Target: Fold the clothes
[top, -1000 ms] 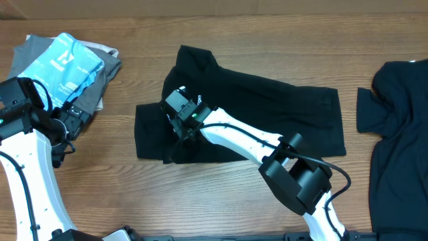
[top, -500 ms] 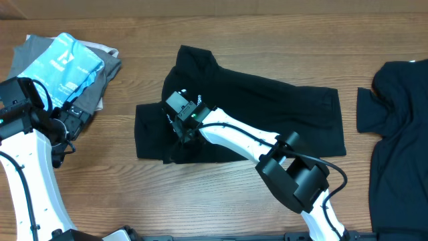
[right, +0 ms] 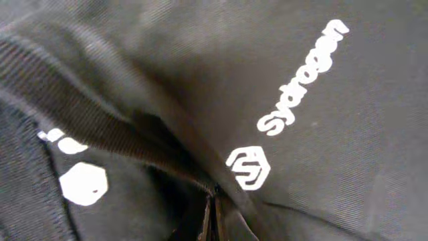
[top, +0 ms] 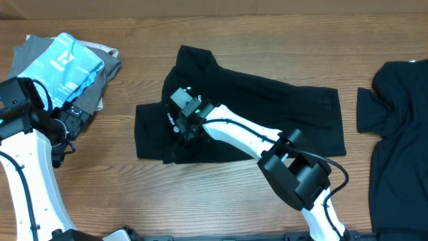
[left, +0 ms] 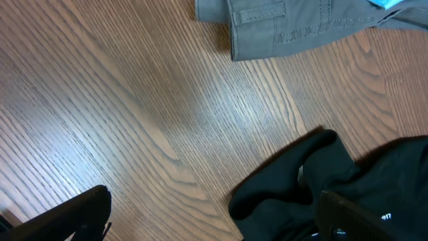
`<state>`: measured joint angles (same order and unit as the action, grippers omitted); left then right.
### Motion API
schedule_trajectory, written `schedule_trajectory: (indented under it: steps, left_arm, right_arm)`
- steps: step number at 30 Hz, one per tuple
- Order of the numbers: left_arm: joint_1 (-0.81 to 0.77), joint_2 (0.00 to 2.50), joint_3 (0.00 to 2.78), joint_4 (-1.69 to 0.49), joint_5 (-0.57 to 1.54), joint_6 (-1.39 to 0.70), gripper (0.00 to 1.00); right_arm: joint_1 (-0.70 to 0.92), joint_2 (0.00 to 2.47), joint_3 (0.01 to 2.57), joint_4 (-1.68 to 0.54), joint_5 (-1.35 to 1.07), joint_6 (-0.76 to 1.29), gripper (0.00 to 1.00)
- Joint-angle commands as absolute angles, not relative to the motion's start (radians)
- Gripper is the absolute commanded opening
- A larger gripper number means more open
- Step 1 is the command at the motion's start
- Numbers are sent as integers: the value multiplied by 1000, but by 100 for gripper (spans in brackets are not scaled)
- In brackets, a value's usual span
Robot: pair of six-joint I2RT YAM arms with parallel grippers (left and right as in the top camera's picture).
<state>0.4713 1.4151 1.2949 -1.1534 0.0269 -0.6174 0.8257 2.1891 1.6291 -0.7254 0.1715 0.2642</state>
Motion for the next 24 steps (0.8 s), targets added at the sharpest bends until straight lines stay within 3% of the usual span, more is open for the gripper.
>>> schedule_trajectory:
  steps: [1,24]
  left_arm:
    - [471,1422,1304,-1155,30,-598,100]
    - [471,1422,1304,-1155,30,-598,100]
  right_arm:
    - [804,2165,1658,-712,171,261,4]
    - [737,2167,1703,-691,242,201,4]
